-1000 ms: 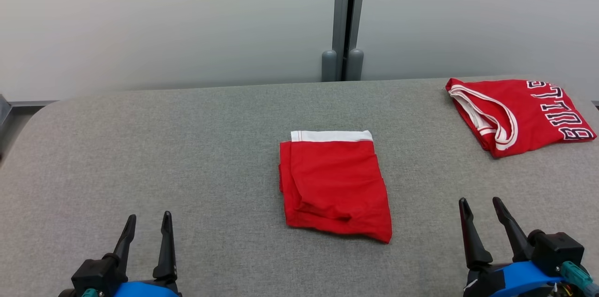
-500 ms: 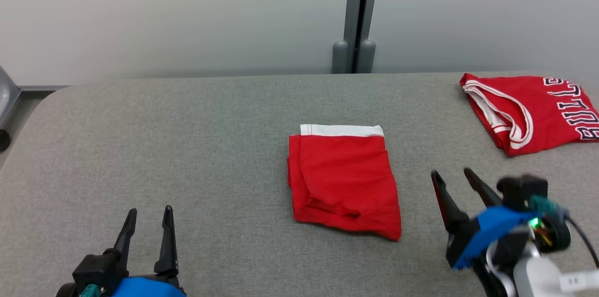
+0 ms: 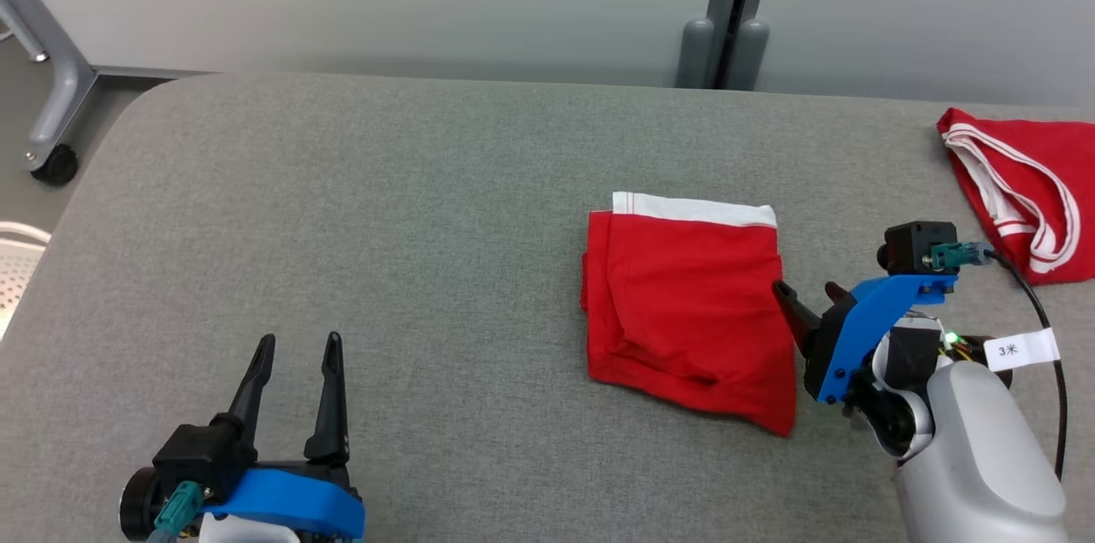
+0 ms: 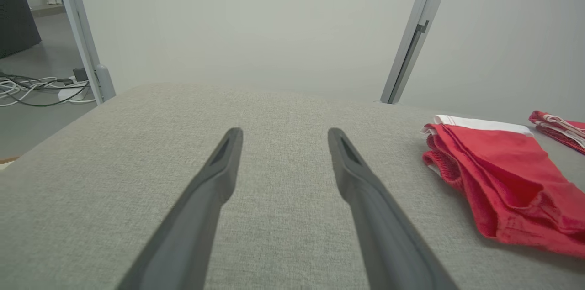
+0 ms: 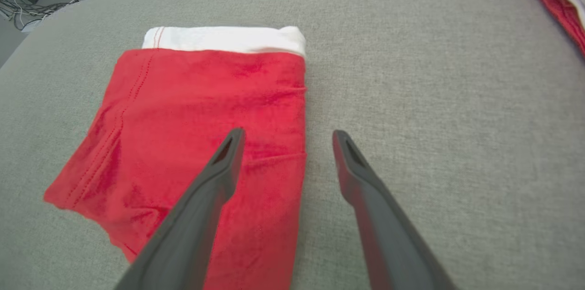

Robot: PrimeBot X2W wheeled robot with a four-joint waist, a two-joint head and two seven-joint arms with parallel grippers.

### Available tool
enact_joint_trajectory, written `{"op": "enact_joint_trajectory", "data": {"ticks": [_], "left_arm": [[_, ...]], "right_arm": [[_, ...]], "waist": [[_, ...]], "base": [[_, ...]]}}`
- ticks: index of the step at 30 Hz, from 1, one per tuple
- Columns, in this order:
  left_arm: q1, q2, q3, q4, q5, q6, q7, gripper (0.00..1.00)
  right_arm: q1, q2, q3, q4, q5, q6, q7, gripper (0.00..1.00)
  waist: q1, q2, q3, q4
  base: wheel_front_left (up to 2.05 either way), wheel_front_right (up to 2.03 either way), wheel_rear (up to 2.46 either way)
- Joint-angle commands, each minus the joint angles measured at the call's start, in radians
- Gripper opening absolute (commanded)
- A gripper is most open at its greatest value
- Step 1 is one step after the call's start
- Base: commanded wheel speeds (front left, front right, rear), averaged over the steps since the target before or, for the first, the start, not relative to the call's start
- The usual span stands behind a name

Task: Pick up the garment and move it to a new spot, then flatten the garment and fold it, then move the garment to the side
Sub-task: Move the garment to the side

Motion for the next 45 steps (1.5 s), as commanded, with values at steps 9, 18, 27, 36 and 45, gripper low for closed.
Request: {"op": "enact_joint_trajectory", "data": {"ticks": [9, 18, 27, 36, 45], "left_arm": [[-0.033, 0.005, -0.008, 0.009, -0.001, -0.004, -0.006, 1.00], [-0.040, 0.001, -0.006, 0.016, -0.010, -0.002, -0.008, 1.00], [-0.050, -0.009, -0.003, 0.000, -0.008, -0.005, -0.008, 1.00], [-0.085, -0.022, 0.005, -0.067, 0.004, -0.011, -0.008, 1.00], [-0.161, -0.031, -0.029, -0.129, 0.035, -0.020, -0.008, 1.00]], "right_arm": [[-0.088, -0.002, -0.025, 0.268, 0.025, 0.000, -0.129, 1.00], [-0.163, 0.000, 0.097, 0.400, 0.047, 0.000, -0.162, 0.00], [-0.293, -0.092, 0.231, 0.332, -0.099, 0.000, -0.118, 0.00], [-0.484, -0.339, 0.470, 0.137, -0.034, 0.000, 0.019, 0.00], [-0.587, -0.547, 0.503, 0.028, 0.038, 0.000, 0.105, 0.00]], "waist": [[-0.0001, -0.0001, 0.046, 0.047], [-0.0001, -0.0001, 0.057, 0.046], [-0.0001, -0.0001, 0.073, 0.026], [-0.0001, -0.0001, 0.152, -0.032], [-0.0001, -0.0001, 0.264, -0.095]], "base": [[0.00, 0.00, 0.00], [0.00, 0.00, 0.00], [0.00, 0.00, 0.00], [0.00, 0.00, 0.00], [0.00, 0.00, 0.00]]}}
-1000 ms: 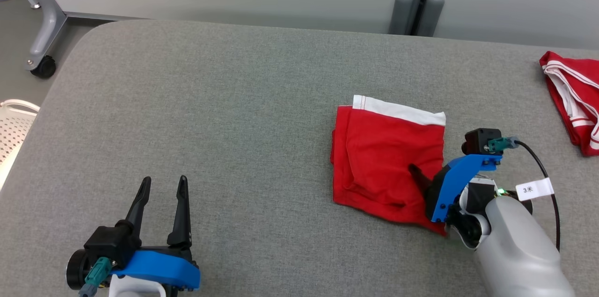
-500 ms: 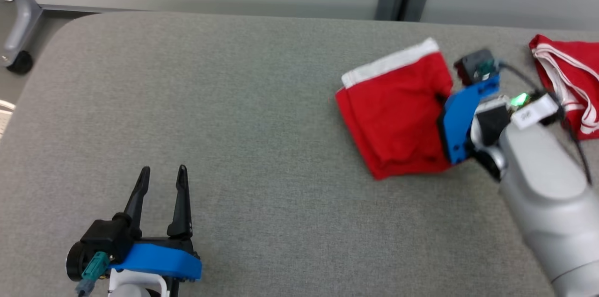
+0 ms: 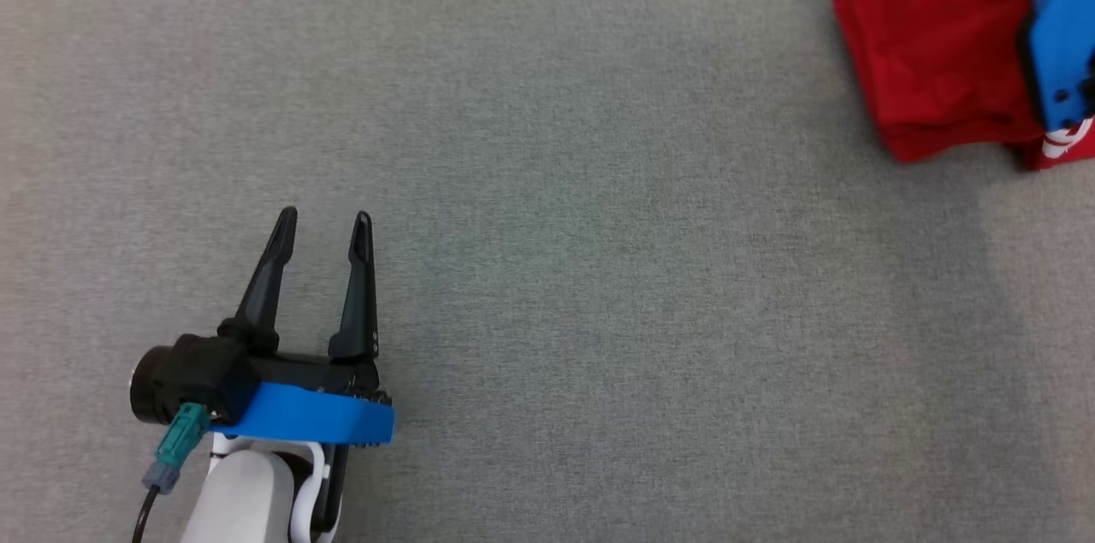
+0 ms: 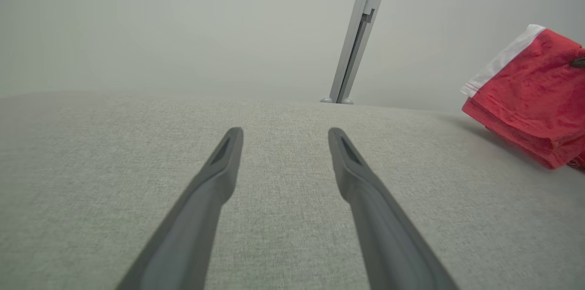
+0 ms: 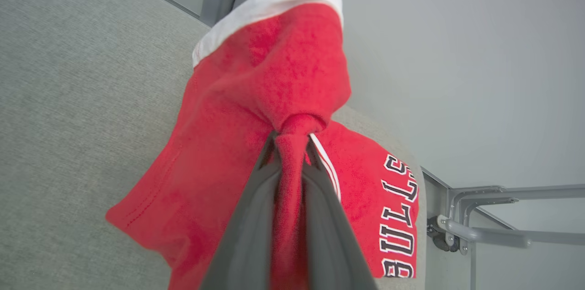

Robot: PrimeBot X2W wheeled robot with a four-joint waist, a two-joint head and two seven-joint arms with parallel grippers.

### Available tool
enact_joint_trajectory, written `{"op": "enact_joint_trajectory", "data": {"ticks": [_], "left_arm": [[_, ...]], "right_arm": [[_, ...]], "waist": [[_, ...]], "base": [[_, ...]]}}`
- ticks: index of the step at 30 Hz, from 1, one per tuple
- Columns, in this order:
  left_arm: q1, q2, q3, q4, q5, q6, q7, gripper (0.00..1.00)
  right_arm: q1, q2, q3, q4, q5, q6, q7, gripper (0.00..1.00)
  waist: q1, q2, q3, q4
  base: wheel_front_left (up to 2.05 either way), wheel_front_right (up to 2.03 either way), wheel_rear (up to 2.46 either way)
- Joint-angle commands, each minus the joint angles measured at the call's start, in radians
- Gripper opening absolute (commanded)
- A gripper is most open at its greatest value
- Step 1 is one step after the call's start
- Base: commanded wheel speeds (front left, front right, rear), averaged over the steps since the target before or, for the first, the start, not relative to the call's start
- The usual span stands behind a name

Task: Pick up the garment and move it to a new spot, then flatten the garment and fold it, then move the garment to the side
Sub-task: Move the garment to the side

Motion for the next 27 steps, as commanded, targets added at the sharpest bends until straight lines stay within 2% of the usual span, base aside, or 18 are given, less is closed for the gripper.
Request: {"op": "enact_joint_trajectory", "data": {"ticks": [1, 6, 12, 21, 22, 23, 24, 27], "left_arm": [[-0.029, 0.004, 0.000, -0.016, 0.005, -0.004, -0.004, 1.00], [-0.057, 0.021, -0.013, -0.056, 0.023, -0.006, -0.004, 1.00], [-0.078, 0.041, -0.024, -0.083, 0.032, -0.009, -0.004, 1.00], [-0.094, 0.061, -0.040, -0.096, 0.035, -0.010, -0.004, 1.00], [-0.094, 0.063, -0.042, -0.095, 0.035, -0.010, -0.004, 1.00], [-0.095, 0.065, -0.044, -0.094, 0.035, -0.010, -0.003, 1.00], [-0.096, 0.067, -0.045, -0.094, 0.035, -0.010, -0.003, 1.00], [-0.101, 0.069, -0.050, -0.091, 0.034, -0.009, -0.003, 1.00]], "right_arm": [[-0.014, -0.043, -0.001, -0.015, 0.002, 0.000, 0.001, 0.00], [-0.019, -0.120, -0.069, -0.018, -0.014, 0.000, -0.044, 0.00], [-0.001, -0.153, -0.181, 0.018, -0.065, 0.000, -0.106, 0.00], [0.064, -0.109, -0.414, 0.093, -0.215, 0.000, -0.189, 0.00], [0.070, -0.099, -0.430, 0.097, -0.231, 0.000, -0.196, 0.05], [0.074, -0.091, -0.448, 0.098, -0.247, 0.000, -0.203, 0.47], [0.073, -0.086, -0.470, 0.097, -0.269, 0.000, -0.214, 1.00], [0.082, -0.061, -0.516, 0.082, -0.334, 0.000, -0.255, 1.00]], "waist": [[-0.0002, -0.0002, 0.020, -0.011], [-0.0002, -0.0002, 0.077, -0.025], [-0.0002, -0.0002, 0.126, -0.028], [-0.0002, -0.0002, 0.171, -0.024], [-0.0002, -0.0002, 0.173, -0.022], [-0.0002, -0.0002, 0.175, -0.021], [-0.0002, -0.0002, 0.177, -0.020], [-0.0002, -0.0002, 0.178, -0.016]], "base": [[0.00, 0.00, 0.00], [0.00, 0.00, 0.00], [0.00, 0.00, 0.00], [0.00, 0.00, 0.00], [0.00, 0.00, 0.00], [0.00, 0.00, 0.00], [0.00, 0.00, 0.00], [0.00, 0.00, 0.00]]}}
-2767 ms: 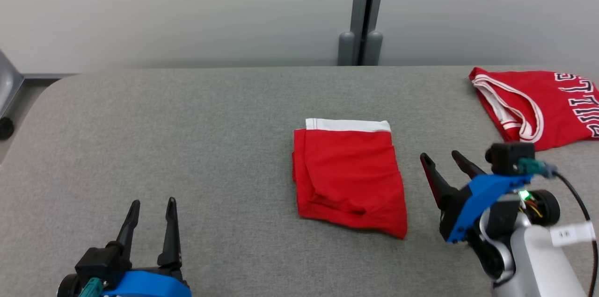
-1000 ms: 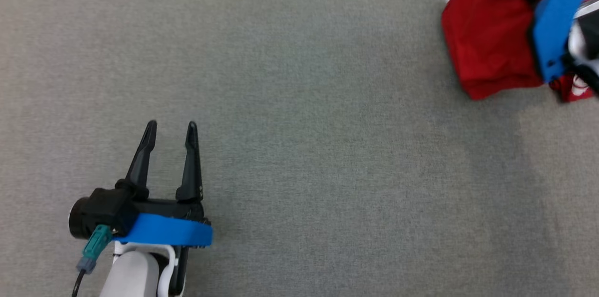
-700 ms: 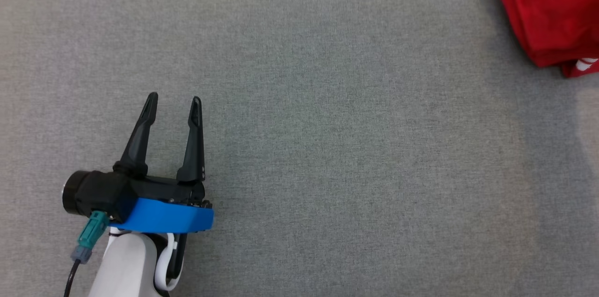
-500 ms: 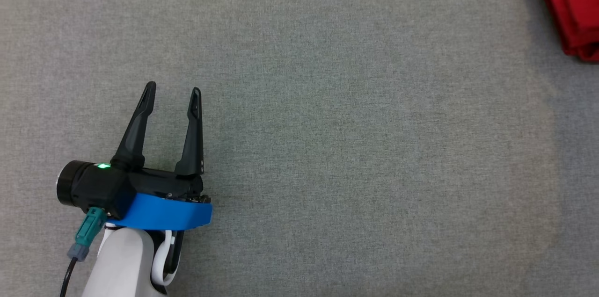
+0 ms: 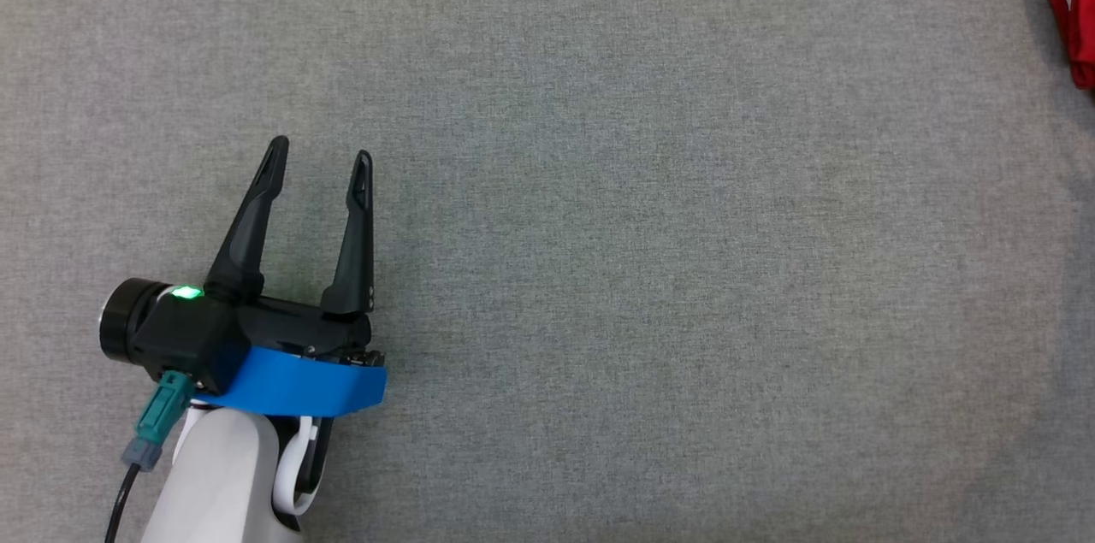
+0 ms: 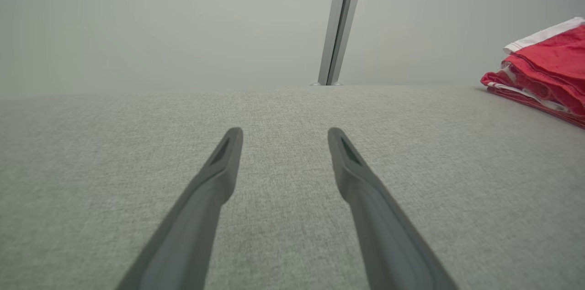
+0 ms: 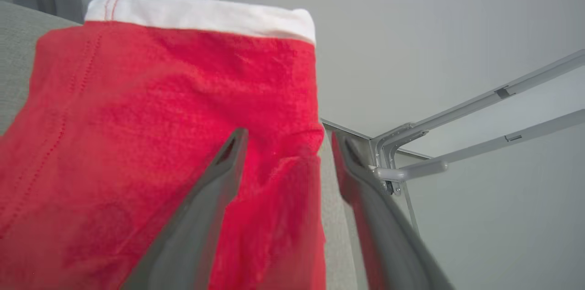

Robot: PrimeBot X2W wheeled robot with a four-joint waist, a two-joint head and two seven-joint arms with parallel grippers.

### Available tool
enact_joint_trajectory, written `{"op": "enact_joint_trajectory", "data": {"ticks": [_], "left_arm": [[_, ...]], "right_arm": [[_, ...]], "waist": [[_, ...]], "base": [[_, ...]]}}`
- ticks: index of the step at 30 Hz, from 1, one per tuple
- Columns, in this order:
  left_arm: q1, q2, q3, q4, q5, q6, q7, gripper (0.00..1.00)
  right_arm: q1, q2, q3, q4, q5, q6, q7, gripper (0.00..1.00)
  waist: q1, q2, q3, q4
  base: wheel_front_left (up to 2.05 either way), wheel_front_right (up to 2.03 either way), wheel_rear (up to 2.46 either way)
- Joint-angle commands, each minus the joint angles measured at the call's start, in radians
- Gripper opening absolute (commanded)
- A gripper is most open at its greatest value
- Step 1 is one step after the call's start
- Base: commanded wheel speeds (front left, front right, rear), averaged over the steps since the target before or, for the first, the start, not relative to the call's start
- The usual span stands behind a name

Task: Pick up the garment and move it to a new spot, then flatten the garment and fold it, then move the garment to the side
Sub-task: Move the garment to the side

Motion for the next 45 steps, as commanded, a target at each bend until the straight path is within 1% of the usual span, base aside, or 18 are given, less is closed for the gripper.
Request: {"op": "enact_joint_trajectory", "data": {"ticks": [1, 5, 7, 11, 16, 21, 24, 26, 31, 36, 40, 45], "left_arm": [[-0.023, 0.004, -0.004, 0.002, 0.001, -0.005, -0.003, 1.00], [-0.022, 0.003, -0.011, 0.018, 0.001, -0.004, -0.003, 1.00], [-0.018, -0.001, -0.015, 0.028, 0.001, -0.001, -0.003, 1.00], [0.013, -0.010, -0.012, 0.048, -0.007, 0.007, -0.003, 1.00], [0.068, -0.022, 0.005, 0.068, -0.028, 0.011, -0.003, 1.00], [0.134, -0.028, 0.033, 0.088, -0.046, 0.013, -0.004, 1.00], [0.170, -0.031, 0.043, 0.100, -0.053, 0.014, -0.004, 1.00], [0.188, -0.035, 0.051, 0.105, -0.057, 0.015, -0.004, 1.00], [0.239, -0.033, 0.079, 0.117, -0.057, 0.017, -0.004, 1.00], [0.285, -0.026, 0.105, 0.134, -0.062, 0.019, -0.004, 1.00], [0.311, -0.024, 0.114, 0.152, -0.064, 0.018, -0.004, 1.00], [0.331, -0.023, 0.116, 0.177, -0.070, 0.015, -0.004, 1.00]], "right_arm": [[0.013, 0.015, -0.017, -0.011, -0.027, 0.000, -0.025, 1.00], [0.029, 0.057, -0.067, -0.018, -0.087, 0.000, -0.064, 1.00], [0.046, 0.096, -0.091, -0.018, -0.088, 0.000, -0.084, 1.00], [0.112, 0.174, -0.113, -0.038, -0.055, 0.000, -0.164, 1.00], [0.242, 0.253, -0.072, -0.071, 0.030, 0.000, -0.256, 1.00], [0.406, 0.314, -0.017, -0.172, 0.141, 0.000, -0.309, 1.00], [0.526, 0.341, 0.016, -0.276, 0.196, 0.000, -0.337, 1.00], [0.614, 0.355, 0.019, -0.347, 0.222, 0.000, -0.350, 1.00], [0.798, 0.443, -0.007, -0.507, 0.224, 0.000, -0.359, 1.00], [0.919, 0.528, -0.033, -0.582, 0.190, 0.000, -0.370, 1.00], [0.978, 0.563, -0.051, -0.603, 0.178, 0.000, -0.379, 1.00], [1.011, 0.582, -0.060, -0.610, 0.169, 0.000, -0.385, 1.00]], "waist": [[0.0000, -0.0002, -0.003, 0.002], [0.0000, -0.0002, -0.029, 0.009], [0.0000, -0.0002, -0.052, 0.011], [0.0000, -0.0002, -0.119, 0.012], [0.0000, -0.0002, -0.228, 0.007], [0.0000, -0.0002, -0.326, 0.003], [0.0000, -0.0002, -0.372, 0.009], [0.0000, -0.0002, -0.398, 0.015], [0.0000, -0.0002, -0.451, 0.010], [0.0000, -0.0002, -0.494, -0.005], [0.0000, -0.0002, -0.518, -0.012], [0.0000, -0.0002, -0.532, -0.014]], "base": [[0.00, 0.00, 0.00], [0.00, 0.00, 0.00], [0.00, 0.00, 0.00], [0.00, 0.00, 0.00], [0.00, 0.00, 0.00], [0.00, 0.00, 0.00], [0.00, 0.00, 0.00], [0.00, 0.00, 0.00], [0.00, 0.00, 0.00], [0.00, 0.00, 0.00], [0.00, 0.00, 0.00], [0.00, 0.00, 0.00]]}}
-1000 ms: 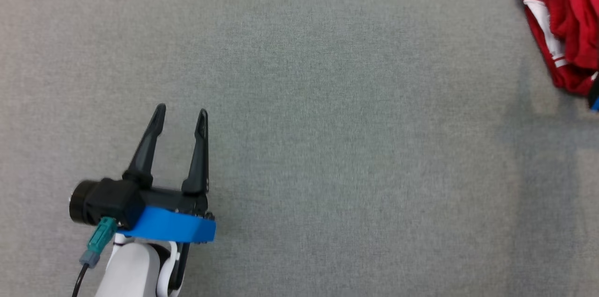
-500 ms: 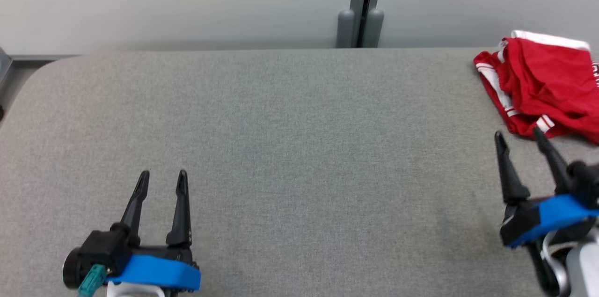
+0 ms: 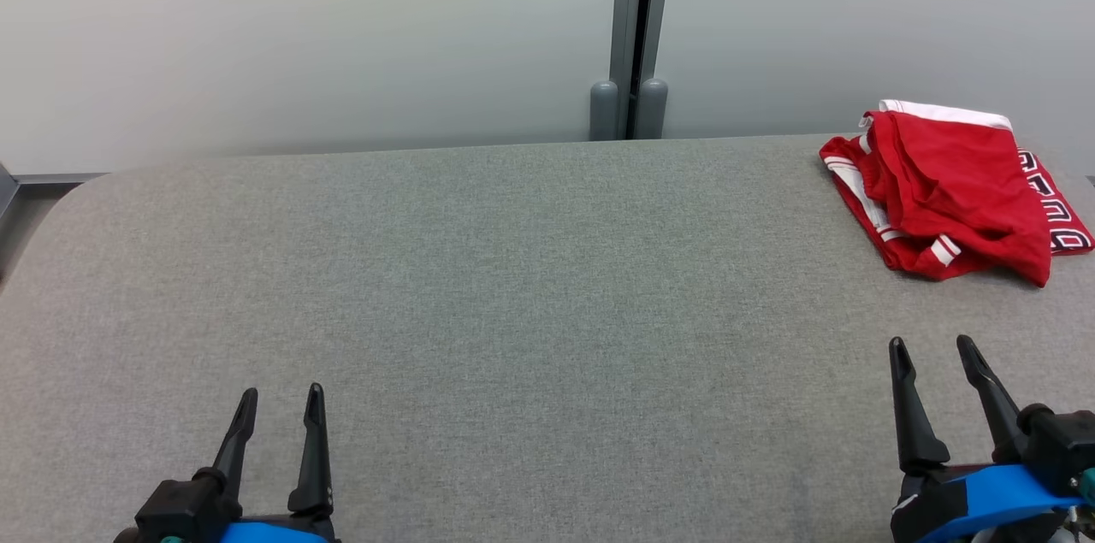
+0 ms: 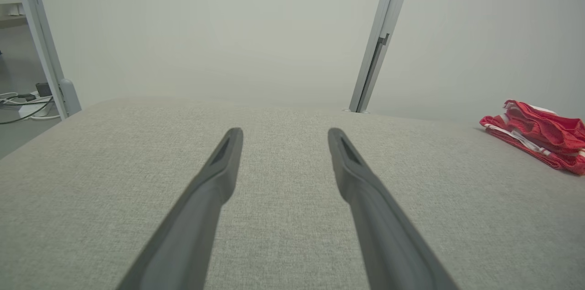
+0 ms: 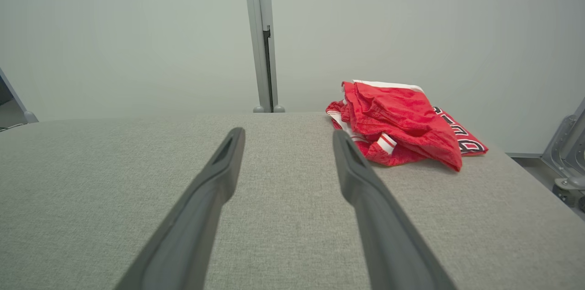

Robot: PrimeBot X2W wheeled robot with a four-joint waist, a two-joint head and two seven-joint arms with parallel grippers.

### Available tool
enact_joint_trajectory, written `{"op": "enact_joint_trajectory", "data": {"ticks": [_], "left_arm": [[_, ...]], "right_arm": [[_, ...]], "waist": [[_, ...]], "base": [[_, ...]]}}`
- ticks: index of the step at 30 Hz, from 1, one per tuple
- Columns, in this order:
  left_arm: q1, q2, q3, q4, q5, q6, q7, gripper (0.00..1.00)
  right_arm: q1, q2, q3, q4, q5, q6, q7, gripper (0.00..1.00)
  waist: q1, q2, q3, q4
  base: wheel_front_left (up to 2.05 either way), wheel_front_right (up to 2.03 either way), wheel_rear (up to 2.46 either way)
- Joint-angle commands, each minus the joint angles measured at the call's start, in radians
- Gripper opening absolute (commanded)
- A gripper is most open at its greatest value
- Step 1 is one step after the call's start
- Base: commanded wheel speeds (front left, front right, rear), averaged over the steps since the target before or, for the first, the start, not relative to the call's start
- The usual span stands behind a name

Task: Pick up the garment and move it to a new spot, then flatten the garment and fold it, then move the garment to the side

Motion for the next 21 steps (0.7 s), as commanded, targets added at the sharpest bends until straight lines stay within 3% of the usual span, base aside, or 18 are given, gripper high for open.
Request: {"op": "enact_joint_trajectory", "data": {"ticks": [1, 21], "left_arm": [[0.013, 0.006, 0.004, 0.010, -0.006, 0.001, -0.004, 1.00], [0.017, 0.009, 0.009, 0.046, 0.001, -0.003, -0.004, 1.00]], "right_arm": [[0.017, 0.007, -0.003, -0.002, -0.003, 0.000, -0.006, 1.00], [0.042, 0.016, 0.007, 0.006, 0.017, 0.000, -0.003, 1.00]], "waist": [[0.0001, 0.0002, -0.004, -0.001], [0.0001, 0.0002, -0.020, -0.005]], "base": [[0.00, 0.00, 0.00], [0.00, 0.00, 0.00]]}}
